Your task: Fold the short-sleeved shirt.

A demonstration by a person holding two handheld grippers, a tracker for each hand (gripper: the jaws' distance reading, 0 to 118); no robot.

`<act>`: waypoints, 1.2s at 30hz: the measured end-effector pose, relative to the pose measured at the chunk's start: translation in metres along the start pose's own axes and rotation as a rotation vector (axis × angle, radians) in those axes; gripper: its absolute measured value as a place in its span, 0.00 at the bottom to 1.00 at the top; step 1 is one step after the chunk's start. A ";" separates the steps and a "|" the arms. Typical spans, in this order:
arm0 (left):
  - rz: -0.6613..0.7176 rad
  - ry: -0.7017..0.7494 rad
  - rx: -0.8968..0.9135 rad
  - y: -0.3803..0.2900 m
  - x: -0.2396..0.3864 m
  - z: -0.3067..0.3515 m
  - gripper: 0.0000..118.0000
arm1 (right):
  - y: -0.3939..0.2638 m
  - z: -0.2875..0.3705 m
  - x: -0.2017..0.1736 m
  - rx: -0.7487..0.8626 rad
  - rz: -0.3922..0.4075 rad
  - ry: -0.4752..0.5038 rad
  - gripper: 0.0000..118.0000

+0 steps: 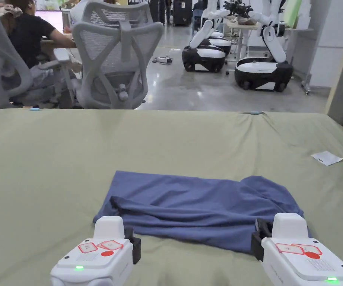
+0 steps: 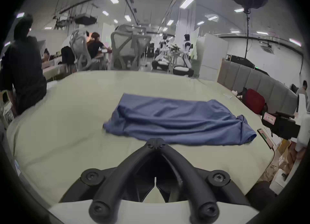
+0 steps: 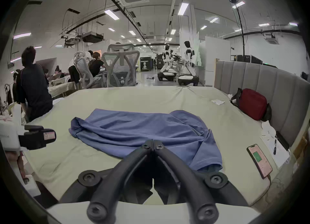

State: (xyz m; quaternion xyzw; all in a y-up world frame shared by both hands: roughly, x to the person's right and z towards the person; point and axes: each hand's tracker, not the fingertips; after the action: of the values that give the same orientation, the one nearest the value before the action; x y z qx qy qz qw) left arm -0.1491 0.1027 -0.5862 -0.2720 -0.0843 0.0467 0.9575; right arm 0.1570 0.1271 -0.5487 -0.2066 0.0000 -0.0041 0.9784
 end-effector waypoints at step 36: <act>-0.041 0.073 -0.236 0.080 -0.071 -0.142 0.05 | -0.042 -0.106 0.167 -0.296 -0.122 -0.178 0.89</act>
State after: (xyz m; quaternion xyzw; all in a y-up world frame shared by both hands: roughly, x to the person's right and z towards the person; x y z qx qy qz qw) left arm -0.1954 0.0879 -0.7575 -0.3827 -0.0598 0.0069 0.9219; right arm 0.3235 0.0446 -0.6287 -0.3477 -0.0983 -0.0453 0.9314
